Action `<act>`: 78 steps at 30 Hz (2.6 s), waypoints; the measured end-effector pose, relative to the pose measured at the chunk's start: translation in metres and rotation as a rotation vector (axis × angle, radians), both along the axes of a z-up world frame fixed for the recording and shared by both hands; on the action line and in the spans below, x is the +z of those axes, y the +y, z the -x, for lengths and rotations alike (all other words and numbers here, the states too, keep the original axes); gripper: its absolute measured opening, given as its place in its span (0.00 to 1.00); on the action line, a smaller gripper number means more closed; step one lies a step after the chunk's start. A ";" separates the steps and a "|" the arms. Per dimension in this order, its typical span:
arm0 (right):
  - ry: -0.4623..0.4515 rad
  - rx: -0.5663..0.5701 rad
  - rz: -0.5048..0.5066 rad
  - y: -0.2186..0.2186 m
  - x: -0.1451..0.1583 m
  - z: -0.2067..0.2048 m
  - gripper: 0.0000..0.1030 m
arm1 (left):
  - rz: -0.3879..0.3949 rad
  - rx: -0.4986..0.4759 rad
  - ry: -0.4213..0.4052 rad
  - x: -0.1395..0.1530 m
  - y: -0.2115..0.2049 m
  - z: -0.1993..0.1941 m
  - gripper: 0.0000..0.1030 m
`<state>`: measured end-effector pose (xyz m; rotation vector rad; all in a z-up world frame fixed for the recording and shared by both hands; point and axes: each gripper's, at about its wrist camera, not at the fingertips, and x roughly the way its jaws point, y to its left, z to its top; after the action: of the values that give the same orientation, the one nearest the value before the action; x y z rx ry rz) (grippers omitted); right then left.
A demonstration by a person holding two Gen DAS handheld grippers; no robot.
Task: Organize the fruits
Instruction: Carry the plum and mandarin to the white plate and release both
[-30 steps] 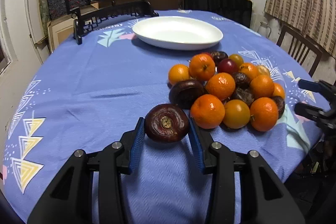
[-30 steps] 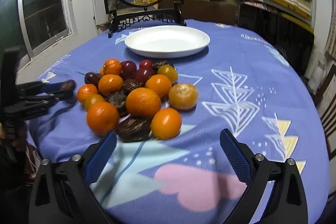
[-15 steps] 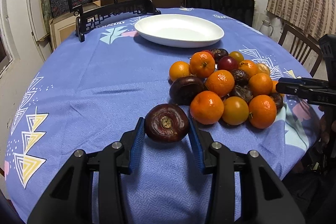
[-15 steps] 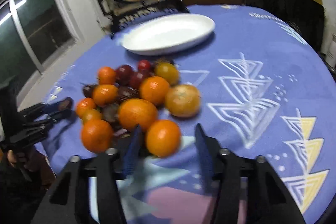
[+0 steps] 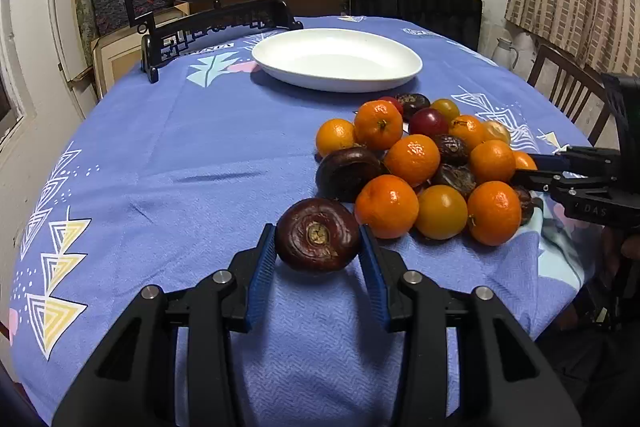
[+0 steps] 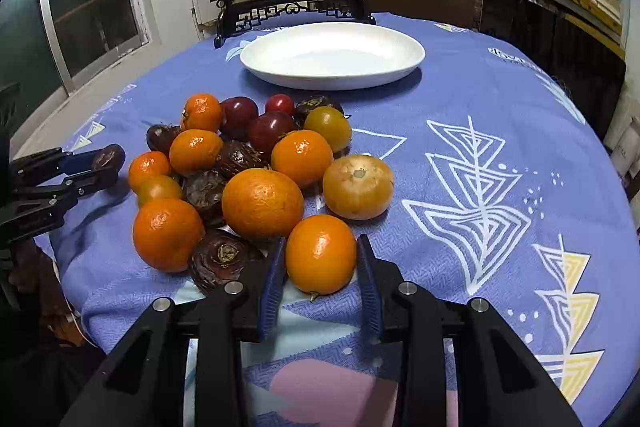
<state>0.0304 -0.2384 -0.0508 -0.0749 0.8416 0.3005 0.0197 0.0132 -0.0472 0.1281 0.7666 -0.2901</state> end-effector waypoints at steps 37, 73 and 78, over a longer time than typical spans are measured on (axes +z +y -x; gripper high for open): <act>-0.060 -0.035 -0.133 -0.007 0.076 -0.182 0.56 | 0.029 0.030 0.011 0.060 -0.055 -0.205 0.73; -0.012 -0.053 -0.127 -0.047 0.025 -0.014 0.63 | 0.275 -0.103 0.138 -0.008 -0.016 -0.030 0.39; 0.012 -0.020 -0.030 -0.024 0.018 -0.029 0.63 | 0.280 -0.098 0.050 0.019 -0.003 -0.015 0.39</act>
<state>0.0591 -0.2627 -0.0326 -0.0368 0.8496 0.2946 0.0343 0.0105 -0.0283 -0.1063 0.7625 -0.4915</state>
